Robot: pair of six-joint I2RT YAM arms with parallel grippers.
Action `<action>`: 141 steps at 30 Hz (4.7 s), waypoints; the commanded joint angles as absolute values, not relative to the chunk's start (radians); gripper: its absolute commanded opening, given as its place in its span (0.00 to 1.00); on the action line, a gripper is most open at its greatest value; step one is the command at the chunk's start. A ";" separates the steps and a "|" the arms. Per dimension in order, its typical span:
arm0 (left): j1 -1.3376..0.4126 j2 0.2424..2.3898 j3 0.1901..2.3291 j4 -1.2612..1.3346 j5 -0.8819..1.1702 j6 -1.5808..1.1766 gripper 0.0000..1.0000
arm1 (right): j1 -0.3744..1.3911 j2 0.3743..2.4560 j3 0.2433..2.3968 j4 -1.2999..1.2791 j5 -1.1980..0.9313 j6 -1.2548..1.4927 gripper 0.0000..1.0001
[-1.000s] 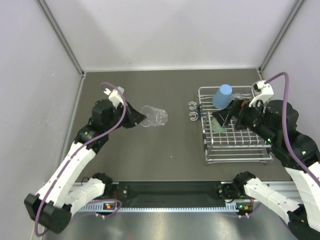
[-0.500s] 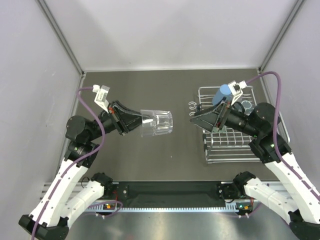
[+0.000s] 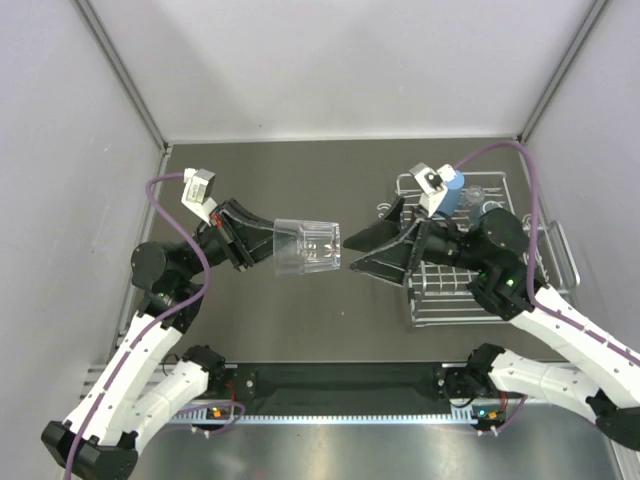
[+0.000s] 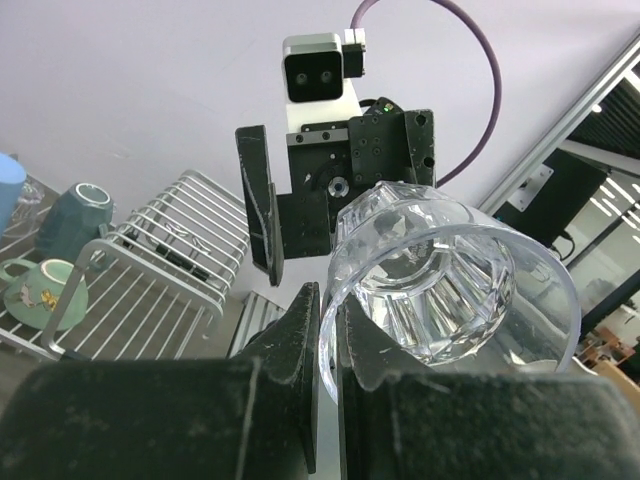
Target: Load the cups into the dish rack
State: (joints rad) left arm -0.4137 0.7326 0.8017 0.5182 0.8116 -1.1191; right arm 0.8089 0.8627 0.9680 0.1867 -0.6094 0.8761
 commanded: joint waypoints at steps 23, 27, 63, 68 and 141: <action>-0.417 0.681 0.744 0.634 0.736 -1.193 0.00 | 1.037 1.023 1.083 0.406 -0.394 0.828 0.83; -0.417 0.681 0.741 0.630 0.739 -1.193 0.00 | 1.043 1.045 1.094 0.423 -0.385 0.836 0.75; -0.419 0.649 0.862 -0.428 0.204 -0.790 0.98 | 1.043 1.083 1.537 -0.591 0.421 0.445 0.00; -0.419 0.650 0.885 -0.480 0.209 -0.761 0.96 | 1.014 1.204 1.695 -0.799 0.622 0.373 0.00; -0.419 0.641 0.858 -0.542 0.261 -0.715 0.93 | 0.296 1.859 1.729 -0.969 0.195 0.156 0.02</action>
